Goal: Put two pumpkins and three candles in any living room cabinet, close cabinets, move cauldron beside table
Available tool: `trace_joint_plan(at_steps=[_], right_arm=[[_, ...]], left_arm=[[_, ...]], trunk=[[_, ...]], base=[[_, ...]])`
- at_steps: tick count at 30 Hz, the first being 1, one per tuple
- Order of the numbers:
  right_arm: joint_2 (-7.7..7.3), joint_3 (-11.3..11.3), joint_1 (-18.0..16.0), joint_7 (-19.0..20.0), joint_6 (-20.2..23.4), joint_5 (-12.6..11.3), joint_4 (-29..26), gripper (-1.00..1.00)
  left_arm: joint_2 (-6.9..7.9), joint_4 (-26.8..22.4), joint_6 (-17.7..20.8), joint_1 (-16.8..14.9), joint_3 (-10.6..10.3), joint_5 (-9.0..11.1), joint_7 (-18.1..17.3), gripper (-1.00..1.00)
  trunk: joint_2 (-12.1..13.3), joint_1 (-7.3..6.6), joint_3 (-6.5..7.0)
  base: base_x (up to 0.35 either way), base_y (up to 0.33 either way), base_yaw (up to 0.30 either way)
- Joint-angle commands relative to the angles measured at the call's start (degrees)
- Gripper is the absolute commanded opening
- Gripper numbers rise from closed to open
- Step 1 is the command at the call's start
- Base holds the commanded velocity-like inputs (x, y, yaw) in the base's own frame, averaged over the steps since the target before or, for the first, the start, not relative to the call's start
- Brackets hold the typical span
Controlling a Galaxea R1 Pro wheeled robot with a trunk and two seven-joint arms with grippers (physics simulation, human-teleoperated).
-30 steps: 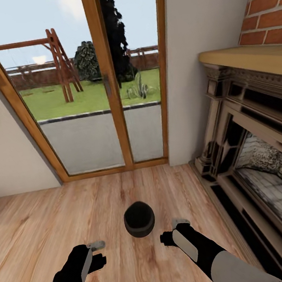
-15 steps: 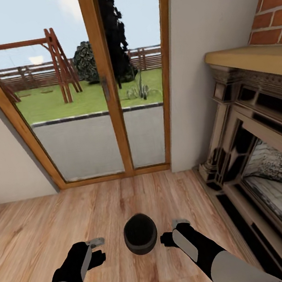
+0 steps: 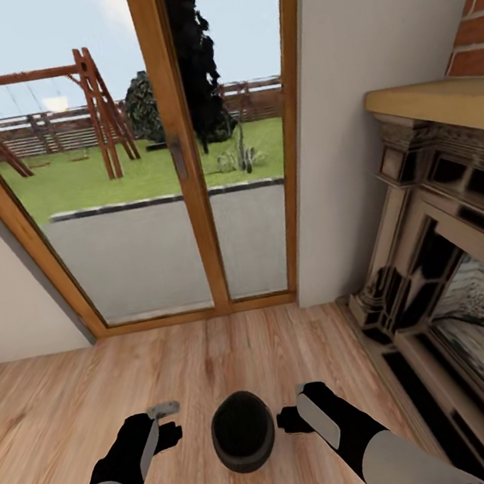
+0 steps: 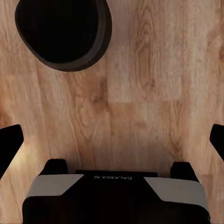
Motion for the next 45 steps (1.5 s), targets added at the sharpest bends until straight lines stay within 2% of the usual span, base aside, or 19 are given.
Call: trace_joint_plan(at_steps=[1,15,17,18,19,22,29,41,45], right_arm=[[0.00,-0.29,0.01,-0.03,0.23,0.01,0.02,1.00],[0.00,-0.58,0.02,0.15,0.09,0.02,-0.01,1.00],[0.00,-0.54,0.02,0.31,0.09,0.01,-0.03,1.00],[0.00,-0.52,0.02,0.39,0.07,0.00,-0.03,1.00],[0.00,-0.50,0.02,0.47,-0.07,0.02,-0.03,1.00],[0.00,-0.44,0.02,0.53,-0.15,0.01,-0.04,1.00],[0.00,-0.23,0.02,0.65,-1.44,0.09,-0.19,1.00],[0.00,0.09,0.02,0.72,-3.84,0.25,-0.26,1.00],[0.00,1.39,-1.28,2.02,-5.10,1.17,1.03,1.00]], left_arm=[[-0.07,0.02,-0.20,0.00,-0.02,-0.01,0.00,1.00],[0.01,0.14,-1.10,0.00,-0.03,0.04,-0.43,1.00],[0.07,0.34,-1.09,0.00,-0.01,0.06,-1.77,1.00],[0.09,0.43,-1.06,0.00,-0.02,0.03,-3.08,1.00],[0.10,0.53,-1.03,0.00,-0.11,-0.09,-6.37,1.00],[0.16,0.58,-1.06,0.00,-0.25,-0.21,-9.43,1.00],[0.11,0.55,-1.16,0.00,-0.37,-0.48,-10.21,1.00],[0.11,0.51,-1.25,0.00,-0.46,-0.61,-9.93,1.00],[-1.20,1.80,-2.54,-1.29,-0.52,-0.22,-11.23,1.00]], trunk=[[0.00,0.00,0.00],[0.00,0.00,0.00],[0.00,0.00,0.00],[0.00,0.00,0.00],[0.00,0.00,0.00],[0.00,0.00,0.00],[0.00,0.00,0.00],[-4.81,2.64,-2.15],[-4.80,2.63,-2.15]], base=[[0.335,0.000,0.000],[0.306,0.012,0.000],[0.195,0.056,0.000],[0.196,0.030,0.000],[0.160,0.012,0.000],[0.084,0.006,0.000],[0.010,0.001,0.000],[0.000,0.000,0.000],[0.000,0.000,0.000]])
